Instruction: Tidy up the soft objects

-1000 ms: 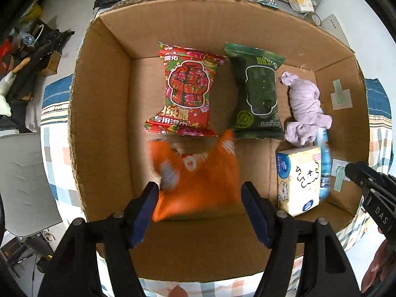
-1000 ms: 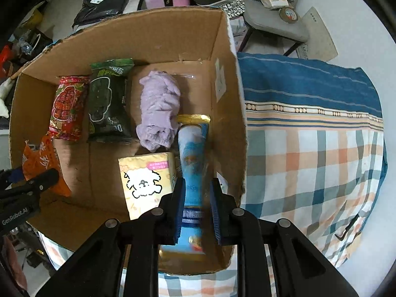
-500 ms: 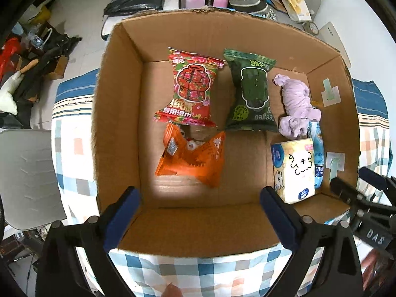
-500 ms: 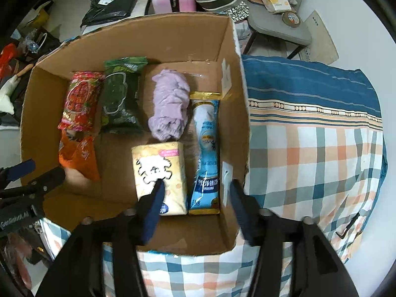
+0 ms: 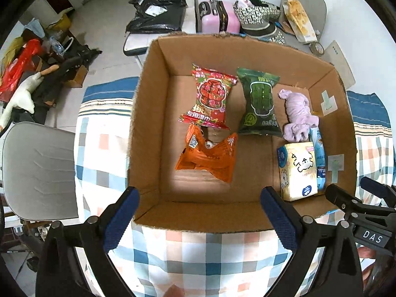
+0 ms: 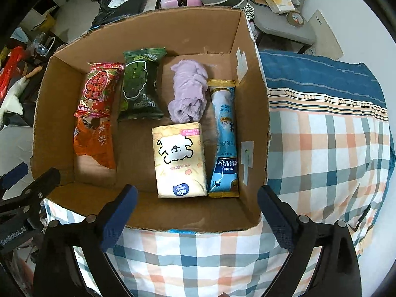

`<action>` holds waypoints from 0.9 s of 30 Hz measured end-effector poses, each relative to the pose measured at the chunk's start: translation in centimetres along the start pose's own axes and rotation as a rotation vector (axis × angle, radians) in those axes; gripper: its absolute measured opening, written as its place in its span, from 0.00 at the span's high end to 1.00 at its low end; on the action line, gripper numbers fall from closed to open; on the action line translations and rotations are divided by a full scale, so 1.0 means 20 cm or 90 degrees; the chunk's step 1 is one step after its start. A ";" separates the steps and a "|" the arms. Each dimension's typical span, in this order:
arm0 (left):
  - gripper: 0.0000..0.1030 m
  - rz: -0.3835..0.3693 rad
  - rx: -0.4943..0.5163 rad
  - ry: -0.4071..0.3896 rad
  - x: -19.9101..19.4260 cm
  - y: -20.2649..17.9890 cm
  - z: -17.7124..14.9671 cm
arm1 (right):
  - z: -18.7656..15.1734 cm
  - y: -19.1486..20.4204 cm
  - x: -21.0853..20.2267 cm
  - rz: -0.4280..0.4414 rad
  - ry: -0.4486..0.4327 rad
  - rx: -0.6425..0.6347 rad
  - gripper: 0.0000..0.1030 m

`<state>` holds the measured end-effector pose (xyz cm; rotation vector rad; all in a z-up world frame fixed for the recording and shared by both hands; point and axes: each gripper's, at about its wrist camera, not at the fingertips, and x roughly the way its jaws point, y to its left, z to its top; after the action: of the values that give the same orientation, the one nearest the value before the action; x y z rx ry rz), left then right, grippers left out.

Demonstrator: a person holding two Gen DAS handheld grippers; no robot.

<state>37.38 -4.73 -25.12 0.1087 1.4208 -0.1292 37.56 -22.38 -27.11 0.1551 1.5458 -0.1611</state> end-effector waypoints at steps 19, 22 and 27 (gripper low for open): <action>0.03 0.034 -0.022 -0.225 -0.87 -0.02 -0.42 | -0.41 -0.05 -0.65 0.039 -0.168 0.003 0.04; 0.03 0.033 -0.031 -0.243 -0.98 -0.01 -0.50 | -0.52 -0.05 -0.79 0.040 -0.200 -0.009 0.04; 0.03 0.031 -0.037 -0.254 -1.11 -0.01 -0.63 | -0.70 -0.08 -0.99 0.037 -0.237 -0.021 0.04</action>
<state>21.76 -2.54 -4.92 0.0649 1.0215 -0.0647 23.22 -21.07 -7.66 0.1358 1.1717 -0.1105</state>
